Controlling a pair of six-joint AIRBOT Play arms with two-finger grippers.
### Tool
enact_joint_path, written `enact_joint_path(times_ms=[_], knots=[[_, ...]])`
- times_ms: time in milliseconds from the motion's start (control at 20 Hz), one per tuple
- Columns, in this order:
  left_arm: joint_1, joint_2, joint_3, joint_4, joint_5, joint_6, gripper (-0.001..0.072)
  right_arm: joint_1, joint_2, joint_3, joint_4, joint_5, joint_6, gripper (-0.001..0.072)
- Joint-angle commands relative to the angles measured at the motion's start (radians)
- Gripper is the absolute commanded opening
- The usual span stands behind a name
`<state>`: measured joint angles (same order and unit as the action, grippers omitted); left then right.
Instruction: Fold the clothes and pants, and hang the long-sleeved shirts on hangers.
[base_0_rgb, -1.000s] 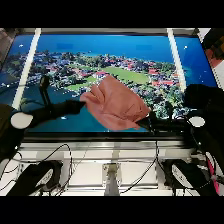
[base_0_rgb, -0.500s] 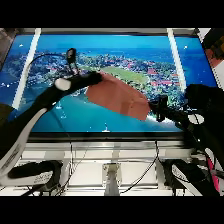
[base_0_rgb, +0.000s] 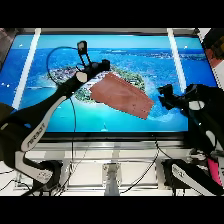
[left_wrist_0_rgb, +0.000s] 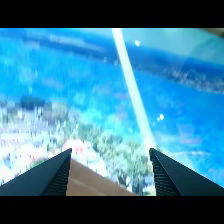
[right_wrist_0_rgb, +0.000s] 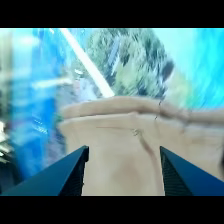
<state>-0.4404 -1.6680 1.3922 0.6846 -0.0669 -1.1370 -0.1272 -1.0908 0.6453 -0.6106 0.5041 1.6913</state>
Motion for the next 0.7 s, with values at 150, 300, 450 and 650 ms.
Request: enact_joint_path(times_ms=[150, 300, 450, 650], knots=[[0.076, 0.283, 0.010, 0.209, -0.388, 0.019, 0.0563, -0.303, -0.241, 0.243, -0.198, 0.843, -0.315, 0.0628], [0.079, 0.407, 0.010, 0.206, -0.476, 0.089, 0.0563, -0.294, -0.383, 0.286, -0.193, 0.951, -0.352, 0.0678], [0.079, 0.478, 0.010, 0.206, -0.478, 0.098, 0.0562, -0.226, -0.470, 0.297, -0.179, 0.893, -0.359, 0.0678], [0.079, 0.515, 0.010, 0.206, -0.480, 0.098, 0.0562, -0.146, -0.539, 0.316, -0.173, 0.809, -0.359, 0.0678]])
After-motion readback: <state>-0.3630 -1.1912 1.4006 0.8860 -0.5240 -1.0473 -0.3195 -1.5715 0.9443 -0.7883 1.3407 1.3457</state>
